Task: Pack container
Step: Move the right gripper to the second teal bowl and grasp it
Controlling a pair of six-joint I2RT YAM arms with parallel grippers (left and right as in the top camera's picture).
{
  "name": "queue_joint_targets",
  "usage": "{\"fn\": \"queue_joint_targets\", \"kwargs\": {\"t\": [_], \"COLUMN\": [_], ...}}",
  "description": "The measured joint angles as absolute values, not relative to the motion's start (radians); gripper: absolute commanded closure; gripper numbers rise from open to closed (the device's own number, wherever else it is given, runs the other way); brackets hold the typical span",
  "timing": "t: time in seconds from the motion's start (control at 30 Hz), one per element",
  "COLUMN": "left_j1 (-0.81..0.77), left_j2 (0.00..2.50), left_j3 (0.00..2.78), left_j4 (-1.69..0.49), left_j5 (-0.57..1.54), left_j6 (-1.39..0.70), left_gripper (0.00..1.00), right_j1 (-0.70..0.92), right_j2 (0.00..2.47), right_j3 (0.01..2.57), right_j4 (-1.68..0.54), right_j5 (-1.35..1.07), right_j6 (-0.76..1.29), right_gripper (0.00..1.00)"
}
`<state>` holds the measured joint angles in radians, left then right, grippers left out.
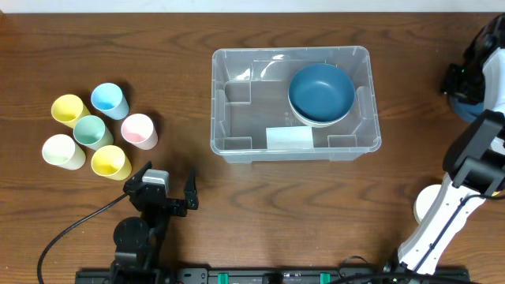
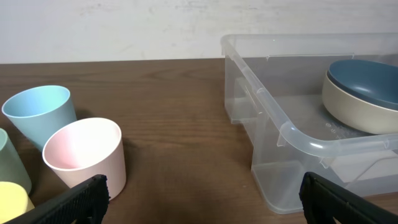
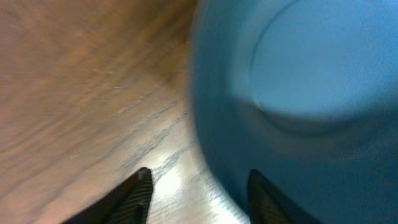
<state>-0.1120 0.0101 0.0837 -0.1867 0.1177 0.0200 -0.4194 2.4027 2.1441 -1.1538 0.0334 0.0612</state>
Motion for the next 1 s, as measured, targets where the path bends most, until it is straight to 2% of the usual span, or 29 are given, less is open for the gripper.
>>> {"fn": "queue_joint_targets", "kwargs": {"t": [0.43, 0.73, 1.0], "left_j1": [-0.112, -0.112, -0.112], "left_j2": [0.010, 0.010, 0.010], "left_j3": [0.084, 0.084, 0.084], "left_j4": [-0.187, -0.187, -0.187], "left_j5": [0.118, 0.118, 0.118], "left_j6": [0.020, 0.020, 0.020], "left_gripper": [0.02, 0.02, 0.02], "right_j1": [-0.418, -0.377, -0.239], "right_j2": [2.437, 2.425, 2.310], "right_j3": [2.143, 2.144, 2.143], "right_j4": [-1.147, -1.192, -1.184], "right_j5": [0.030, 0.062, 0.009], "right_j6": [0.052, 0.069, 0.080], "right_gripper": [0.98, 0.99, 0.99]}}
